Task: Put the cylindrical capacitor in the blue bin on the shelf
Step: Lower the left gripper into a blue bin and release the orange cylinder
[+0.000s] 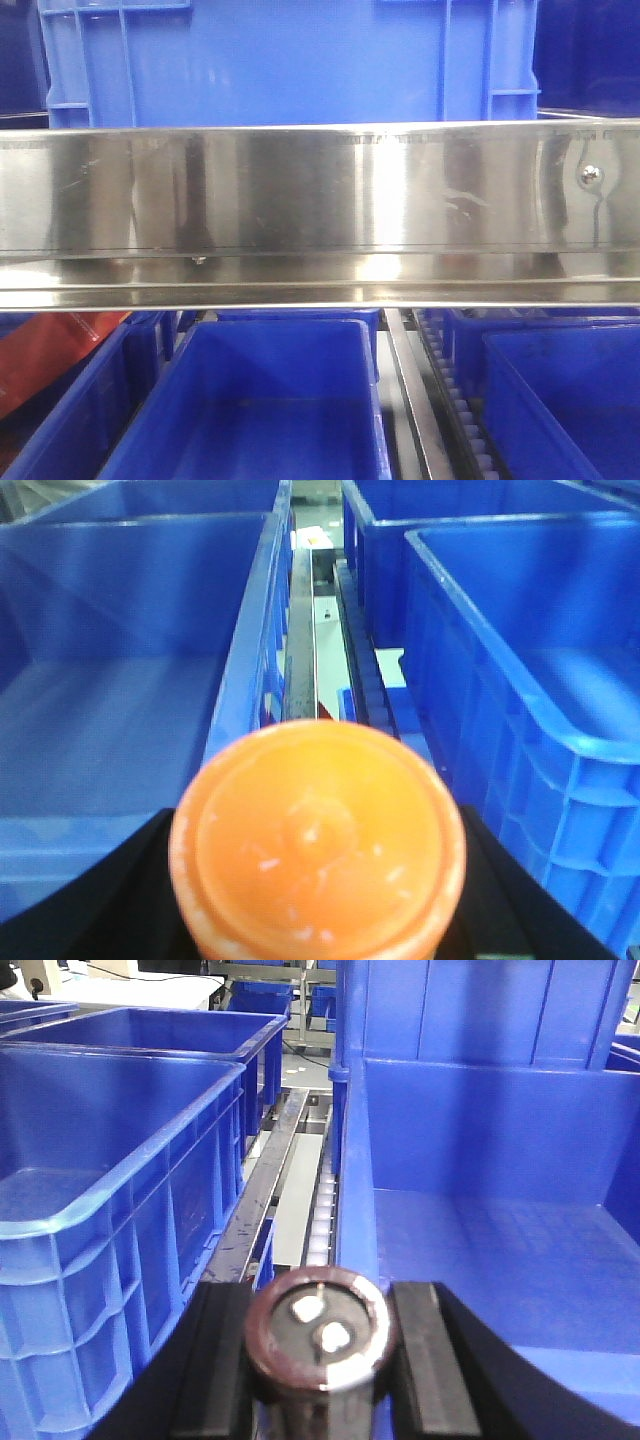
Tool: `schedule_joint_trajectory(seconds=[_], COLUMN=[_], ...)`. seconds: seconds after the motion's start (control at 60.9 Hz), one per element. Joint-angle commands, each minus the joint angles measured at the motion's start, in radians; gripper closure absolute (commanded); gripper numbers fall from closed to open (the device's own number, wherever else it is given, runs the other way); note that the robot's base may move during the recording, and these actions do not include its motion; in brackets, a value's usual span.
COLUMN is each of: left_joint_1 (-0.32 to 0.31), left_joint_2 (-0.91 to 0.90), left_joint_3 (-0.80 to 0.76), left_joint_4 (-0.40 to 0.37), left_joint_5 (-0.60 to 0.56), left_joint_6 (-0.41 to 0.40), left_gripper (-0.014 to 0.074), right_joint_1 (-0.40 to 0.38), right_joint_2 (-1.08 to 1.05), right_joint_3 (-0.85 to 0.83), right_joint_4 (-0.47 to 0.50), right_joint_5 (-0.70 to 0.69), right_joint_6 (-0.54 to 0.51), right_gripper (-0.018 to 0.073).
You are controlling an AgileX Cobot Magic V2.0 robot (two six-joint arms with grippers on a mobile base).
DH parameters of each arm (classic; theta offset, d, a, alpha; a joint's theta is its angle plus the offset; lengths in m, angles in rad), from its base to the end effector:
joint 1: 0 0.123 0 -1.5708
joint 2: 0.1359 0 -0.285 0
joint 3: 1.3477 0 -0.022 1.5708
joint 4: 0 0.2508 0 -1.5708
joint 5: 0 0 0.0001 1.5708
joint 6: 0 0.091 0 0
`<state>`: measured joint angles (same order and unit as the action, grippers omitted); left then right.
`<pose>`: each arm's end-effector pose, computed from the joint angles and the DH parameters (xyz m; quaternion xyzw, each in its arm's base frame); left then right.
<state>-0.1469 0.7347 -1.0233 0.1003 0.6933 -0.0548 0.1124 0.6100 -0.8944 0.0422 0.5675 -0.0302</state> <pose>0.1274 -0.0130 0.4252 0.0497 0.8076 -0.0107 0.5876 0.1047 0.0139 0.4102 -0.0485 0.7712 0.0461 0.6331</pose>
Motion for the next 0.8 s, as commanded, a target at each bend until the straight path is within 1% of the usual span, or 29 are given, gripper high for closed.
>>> schedule_joint_trajectory(seconds=[0.0, 0.115, 0.164, 0.213, 0.263, 0.295, 0.328, 0.41, 0.46, 0.525, 0.607, 0.673, 0.788], left_joint_1=[-0.006, -0.01, -0.027, -0.063, -0.116, -0.171, -0.208, -0.312, -0.362, -0.413, -0.455, -0.475, -0.481], left_joint_2=[-0.001, -0.001, 0.012, 0.041, 0.078, 0.111, 0.149, 0.244, 0.312, 0.399, 0.522, 0.622, 0.752], left_joint_3=[0.0, -0.005, -0.019, -0.042, -0.079, -0.121, -0.156, -0.27, -0.35, -0.459, -0.579, -0.647, -0.716], left_joint_4=[-0.001, -0.001, -0.001, 0.005, 0.007, 0.007, 0.009, 0.026, 0.037, 0.045, 0.046, 0.044, 0.031], left_joint_5=[-0.038, -0.068, -0.073, -0.071, -0.067, -0.065, -0.06, -0.041, -0.024, -0.008, -0.001, -0.001, 0.001], left_joint_6=[0.001, 0.001, 0.001, 0.006, 0.037, 0.066, 0.081, 0.081, 0.081, 0.081, 0.081, 0.081, 0.081], left_gripper=[0.0707, 0.0707, 0.0707, 0.0707, 0.0707, 0.0707, 0.0707, 0.0707, 0.0707, 0.0707, 0.0707, 0.0707, 0.0707], right_joint_1=[0.002, 0.002, 0.002, 0.002, 0.002, 0.002, 0.002, 0.002, 0.002, 0.002, 0.002, 0.002, 0.002], right_joint_2=[-0.004, -0.004, -0.004, -0.004, -0.004, -0.004, -0.004, -0.004, -0.004, -0.004, -0.004, -0.004, -0.004], right_joint_3=[-0.001, -0.001, -0.001, -0.001, -0.001, -0.001, -0.001, -0.001, -0.001, -0.001, -0.001, -0.001, -0.001], right_joint_4=[-0.003, -0.003, -0.003, -0.003, -0.003, -0.003, -0.003, -0.003, -0.003, -0.003, -0.001, -0.001, -0.001], right_joint_5=[-0.033, -0.033, -0.038, -0.049, -0.06, -0.069, -0.072, -0.072, -0.072, -0.074, -0.074, -0.074, -0.074], right_joint_6=[-0.001, -0.001, -0.001, -0.001, -0.001, -0.001, -0.001, -0.001, -0.001, -0.001, -0.001, -0.001, -0.001], right_gripper=[0.069, 0.069, 0.069, 0.069, 0.069, 0.069, 0.069, 0.069, 0.069, 0.069, 0.069, 0.069, 0.069])
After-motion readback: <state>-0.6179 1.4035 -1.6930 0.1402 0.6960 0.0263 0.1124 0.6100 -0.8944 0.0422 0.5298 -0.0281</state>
